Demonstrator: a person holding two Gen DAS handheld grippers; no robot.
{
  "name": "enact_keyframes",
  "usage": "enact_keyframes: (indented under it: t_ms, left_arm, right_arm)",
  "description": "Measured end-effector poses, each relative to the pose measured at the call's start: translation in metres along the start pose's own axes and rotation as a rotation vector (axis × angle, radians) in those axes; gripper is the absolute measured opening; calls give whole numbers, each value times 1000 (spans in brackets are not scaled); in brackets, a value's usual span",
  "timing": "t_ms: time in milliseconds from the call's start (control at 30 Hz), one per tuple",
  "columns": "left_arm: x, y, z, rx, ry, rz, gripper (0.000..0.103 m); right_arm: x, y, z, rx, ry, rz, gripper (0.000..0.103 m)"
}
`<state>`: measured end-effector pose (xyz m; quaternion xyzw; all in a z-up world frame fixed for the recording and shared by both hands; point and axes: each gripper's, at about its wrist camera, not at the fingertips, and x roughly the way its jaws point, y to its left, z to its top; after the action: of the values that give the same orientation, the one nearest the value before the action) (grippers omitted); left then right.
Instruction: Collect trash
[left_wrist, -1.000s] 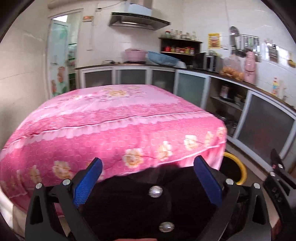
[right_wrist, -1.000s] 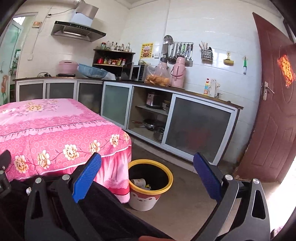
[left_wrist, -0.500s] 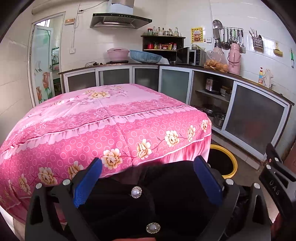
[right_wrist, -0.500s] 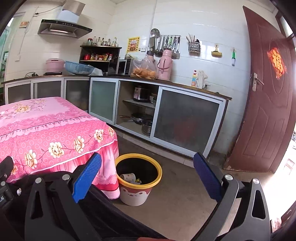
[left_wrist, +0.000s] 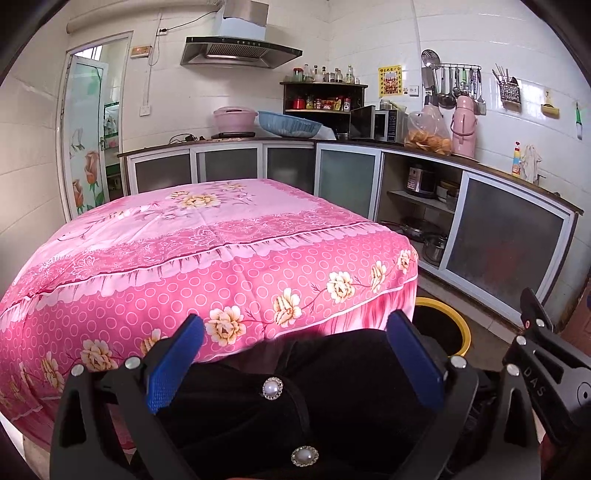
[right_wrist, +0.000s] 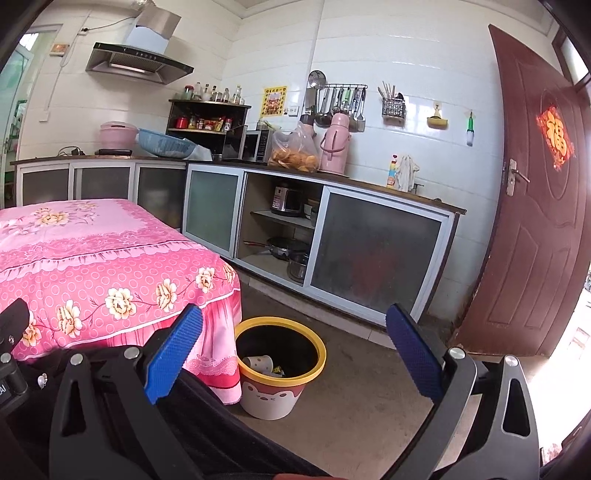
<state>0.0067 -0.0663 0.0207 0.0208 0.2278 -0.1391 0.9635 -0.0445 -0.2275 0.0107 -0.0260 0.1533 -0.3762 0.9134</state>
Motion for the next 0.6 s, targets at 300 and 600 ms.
enact_keyframes:
  t_ms: [300, 600]
  left_arm:
    - [0, 1, -1, 0, 2, -3, 95]
    - [1, 2, -1, -1, 8, -12, 95]
  right_arm:
    - [2, 1, 0, 2, 10, 1, 95]
    - [2, 1, 0, 2, 14, 1, 95]
